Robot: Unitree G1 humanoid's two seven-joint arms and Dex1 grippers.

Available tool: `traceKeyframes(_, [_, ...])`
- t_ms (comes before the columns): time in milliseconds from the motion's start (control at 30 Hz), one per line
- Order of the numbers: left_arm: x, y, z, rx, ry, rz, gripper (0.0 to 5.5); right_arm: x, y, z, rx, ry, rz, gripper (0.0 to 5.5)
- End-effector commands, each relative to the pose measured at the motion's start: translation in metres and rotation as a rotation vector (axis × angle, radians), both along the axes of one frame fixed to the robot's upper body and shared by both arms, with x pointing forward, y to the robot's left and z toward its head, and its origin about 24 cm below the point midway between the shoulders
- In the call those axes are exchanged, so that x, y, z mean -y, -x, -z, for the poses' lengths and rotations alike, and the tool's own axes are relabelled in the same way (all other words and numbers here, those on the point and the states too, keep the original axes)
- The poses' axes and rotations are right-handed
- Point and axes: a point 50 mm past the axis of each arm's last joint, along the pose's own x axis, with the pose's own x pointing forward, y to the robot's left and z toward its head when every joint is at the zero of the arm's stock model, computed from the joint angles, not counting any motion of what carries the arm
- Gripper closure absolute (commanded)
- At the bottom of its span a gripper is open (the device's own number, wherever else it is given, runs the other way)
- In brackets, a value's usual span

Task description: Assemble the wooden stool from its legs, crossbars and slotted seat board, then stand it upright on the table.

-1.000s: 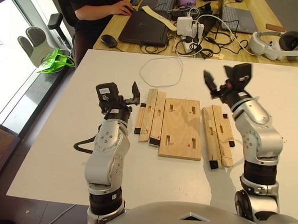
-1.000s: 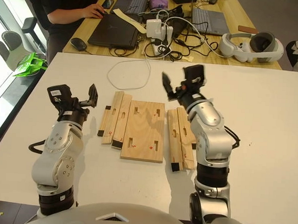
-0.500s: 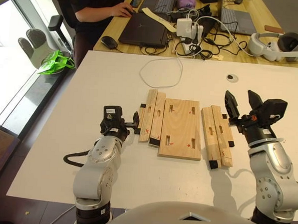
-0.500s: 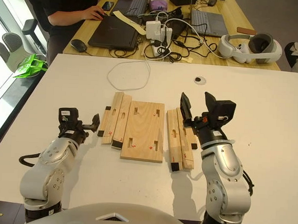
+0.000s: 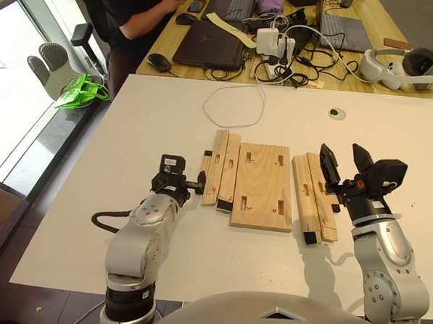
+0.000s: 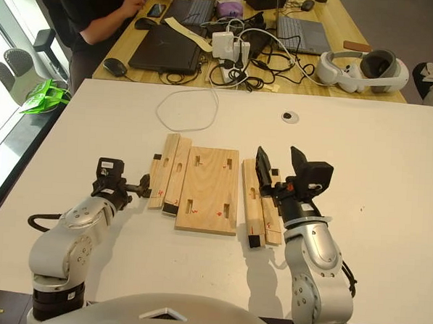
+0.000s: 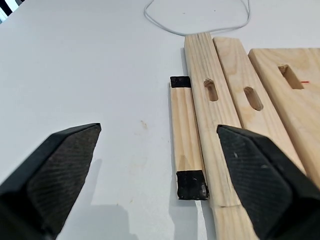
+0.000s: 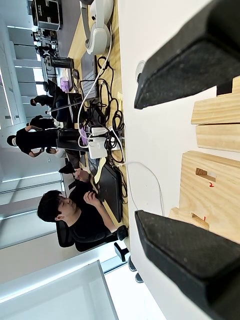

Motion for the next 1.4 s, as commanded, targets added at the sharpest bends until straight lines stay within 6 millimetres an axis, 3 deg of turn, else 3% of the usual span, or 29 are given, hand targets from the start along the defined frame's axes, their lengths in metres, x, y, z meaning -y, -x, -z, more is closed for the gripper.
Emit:
traceKeyframes(33, [-0.002,-0.013,0.006,-0.032,-0.049,0.007,1.21,-0.003,-0.003,0.002,0.007,0.001,0.018,1.74])
traceKeyframes(400, [-0.002,-0.035,0.038,-0.076,-0.164,0.062,1.21,-0.01,-0.011,0.004,0.022,-0.013,-0.004,1.74])
traceKeyframes(733, [0.003,-0.026,0.022,-0.043,-0.132,0.107,1.21,-0.009,-0.011,0.005,0.024,-0.003,-0.006,1.74])
traceKeyframes(1033, [0.01,-0.015,0.031,-0.097,-0.139,0.143,1.21,-0.009,-0.013,0.006,0.014,0.004,-0.021,1.74])
traceKeyframes(1233, [0.004,-0.017,0.038,-0.152,-0.177,0.168,1.21,-0.012,-0.013,0.008,0.003,0.0,-0.008,1.74])
traceKeyframes(1400, [0.002,-0.016,0.051,-0.268,0.022,0.093,1.21,-0.013,-0.017,0.006,0.013,-0.006,-0.003,1.74])
